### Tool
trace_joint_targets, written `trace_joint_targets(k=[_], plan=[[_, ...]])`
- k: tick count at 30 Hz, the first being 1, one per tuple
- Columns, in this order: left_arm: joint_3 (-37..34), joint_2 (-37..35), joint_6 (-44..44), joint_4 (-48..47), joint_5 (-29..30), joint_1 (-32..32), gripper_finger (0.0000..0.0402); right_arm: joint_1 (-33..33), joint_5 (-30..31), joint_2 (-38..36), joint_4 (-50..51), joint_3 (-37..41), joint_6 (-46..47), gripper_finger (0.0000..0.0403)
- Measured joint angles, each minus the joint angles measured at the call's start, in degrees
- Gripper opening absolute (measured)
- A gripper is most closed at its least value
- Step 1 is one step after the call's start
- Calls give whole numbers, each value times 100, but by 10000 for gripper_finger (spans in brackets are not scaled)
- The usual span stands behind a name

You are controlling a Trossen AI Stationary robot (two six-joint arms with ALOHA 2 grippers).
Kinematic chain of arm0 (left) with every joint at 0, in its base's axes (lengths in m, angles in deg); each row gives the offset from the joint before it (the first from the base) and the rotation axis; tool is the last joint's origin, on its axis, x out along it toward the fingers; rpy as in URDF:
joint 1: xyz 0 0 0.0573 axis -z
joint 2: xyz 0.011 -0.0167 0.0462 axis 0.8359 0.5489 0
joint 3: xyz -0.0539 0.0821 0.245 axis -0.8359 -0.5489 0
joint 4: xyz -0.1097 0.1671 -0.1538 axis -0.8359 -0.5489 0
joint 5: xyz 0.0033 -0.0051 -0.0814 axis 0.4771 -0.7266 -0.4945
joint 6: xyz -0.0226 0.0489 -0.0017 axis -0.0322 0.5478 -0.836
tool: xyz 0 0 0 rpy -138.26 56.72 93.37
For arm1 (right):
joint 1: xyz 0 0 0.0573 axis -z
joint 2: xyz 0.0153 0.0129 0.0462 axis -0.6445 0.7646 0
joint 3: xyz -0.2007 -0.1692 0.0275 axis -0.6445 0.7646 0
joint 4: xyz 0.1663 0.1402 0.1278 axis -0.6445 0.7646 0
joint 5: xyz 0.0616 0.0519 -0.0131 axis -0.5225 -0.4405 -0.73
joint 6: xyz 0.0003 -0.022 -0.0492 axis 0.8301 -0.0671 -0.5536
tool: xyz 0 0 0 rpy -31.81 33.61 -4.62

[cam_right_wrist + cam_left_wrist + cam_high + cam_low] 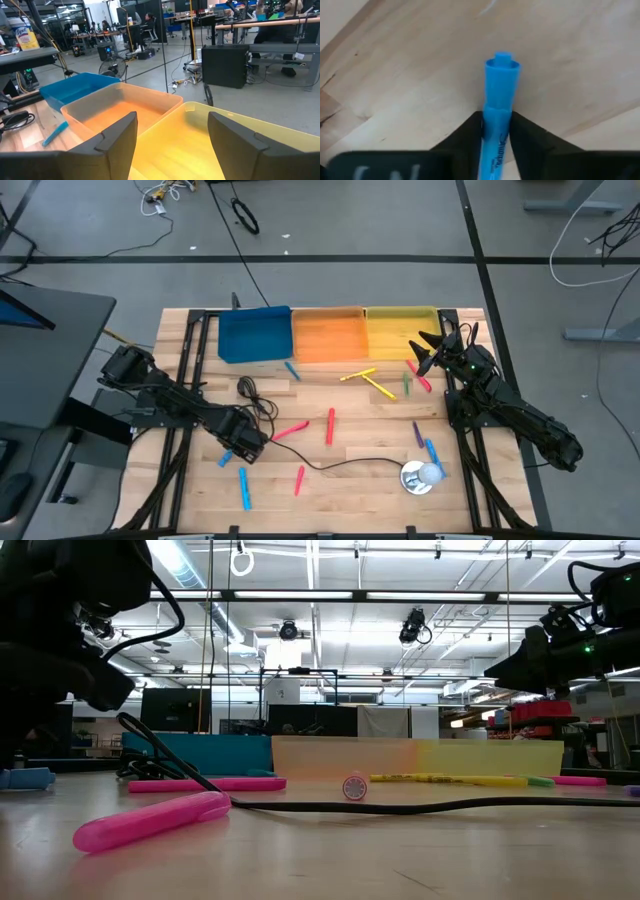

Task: Pick & Place Markers
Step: Put the top left blue highlighter pen into the blue bin

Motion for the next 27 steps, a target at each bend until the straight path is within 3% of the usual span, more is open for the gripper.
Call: trace_joint_targets(k=[3, 13, 27], plan=[[0, 0, 73, 51, 4, 0, 65, 0, 0, 1, 2, 0, 0, 245], [83, -83, 438, -119, 176, 35, 65, 0, -1, -1, 0, 0, 0, 245], [1194, -787, 2381, -1269, -251, 50, 64, 0, 0, 1, 0, 0, -1, 245]])
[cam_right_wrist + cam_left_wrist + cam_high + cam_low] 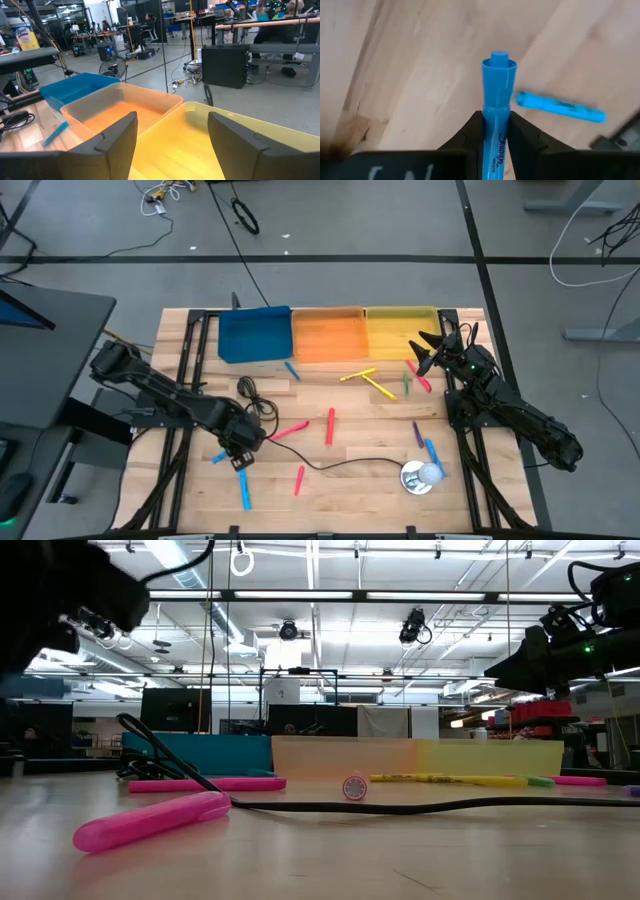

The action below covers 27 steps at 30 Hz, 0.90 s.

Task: Pick & Place Markers
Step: Put the top left blue highlighter pen into the blue bin

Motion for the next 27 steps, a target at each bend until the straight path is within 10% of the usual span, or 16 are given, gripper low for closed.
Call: trace_joint_targets(k=[27], plan=[[2694, -531, 2603, -3105, -195, -81, 64, 0, 1, 0, 1, 0, 1, 245]])
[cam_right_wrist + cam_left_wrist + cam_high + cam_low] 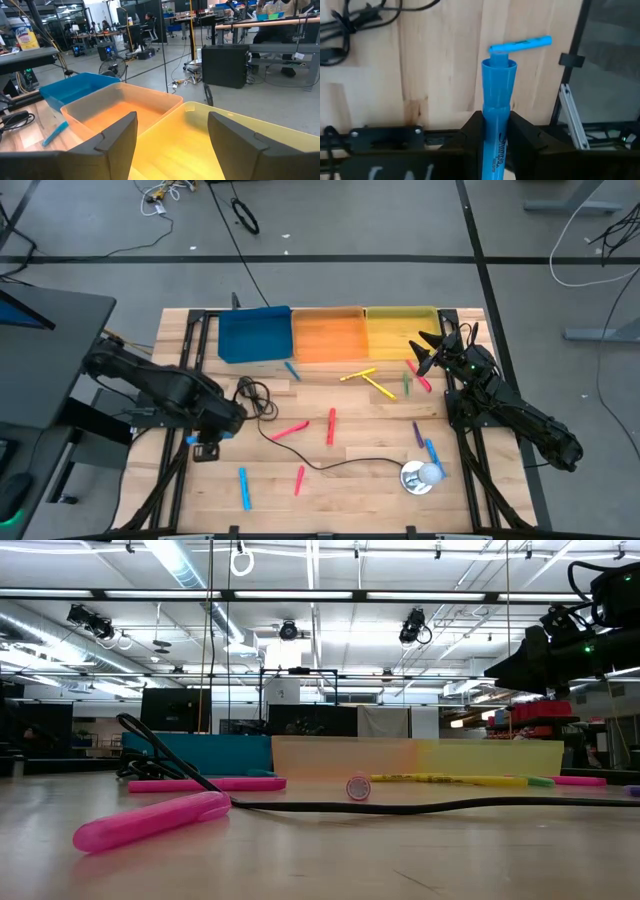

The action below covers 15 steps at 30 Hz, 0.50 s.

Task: Pick & Place Markers
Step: Put the top left blue highlighter pen into the blue bin

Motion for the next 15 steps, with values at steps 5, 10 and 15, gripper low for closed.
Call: trace_joint_targets(k=[5, 10, 15], plan=[[484, -2, 227, -310, 113, 1, 64, 0, -2, -2, 1, 0, 0, 245], [514, 2, 382, -322, 130, 0, 64, 0, -1, 0, 0, 0, -1, 245], [514, 2, 737, -326, 144, -201, 64, 0, 0, -2, 0, 0, -1, 245]])
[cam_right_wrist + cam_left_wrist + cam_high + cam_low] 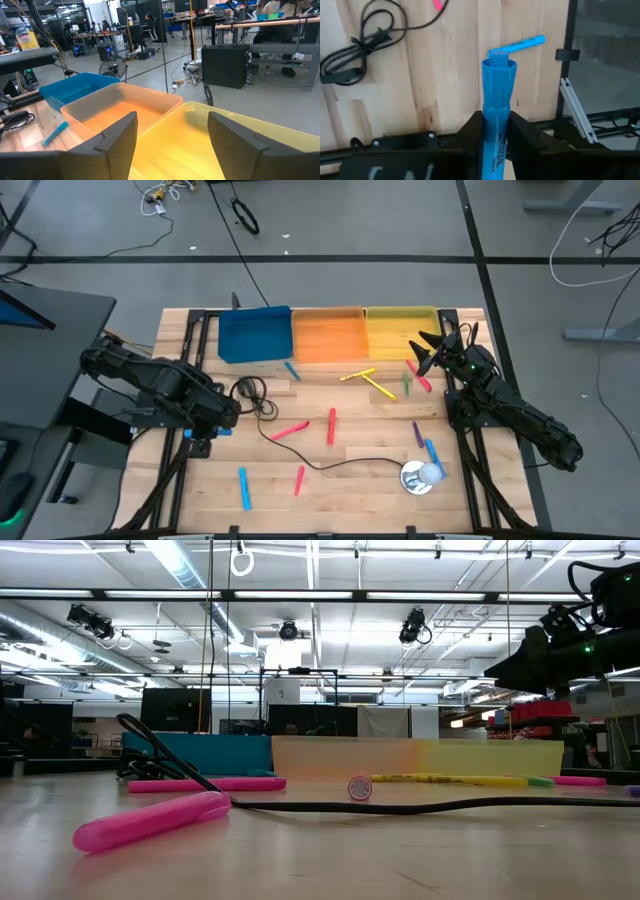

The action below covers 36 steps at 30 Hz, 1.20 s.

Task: Pick & Place Markers
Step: Put the top left blue highlighter pen into the blue bin

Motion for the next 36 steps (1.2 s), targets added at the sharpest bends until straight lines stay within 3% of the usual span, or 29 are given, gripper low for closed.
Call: trace_joint_targets(k=[11, 25, 36], plan=[[0, 165, 1381, 0, 49, -1766, 64, 0, 0, 1, -1, 0, 0, 245], [-4, 1212, 3312, -7, 49, -3816, 64, 0, -1, 1, 1, 0, 1, 245], [-4, 1752, 3984, -2, 646, -5045, 64, 0, 0, 1, 1, 0, 1, 245]])
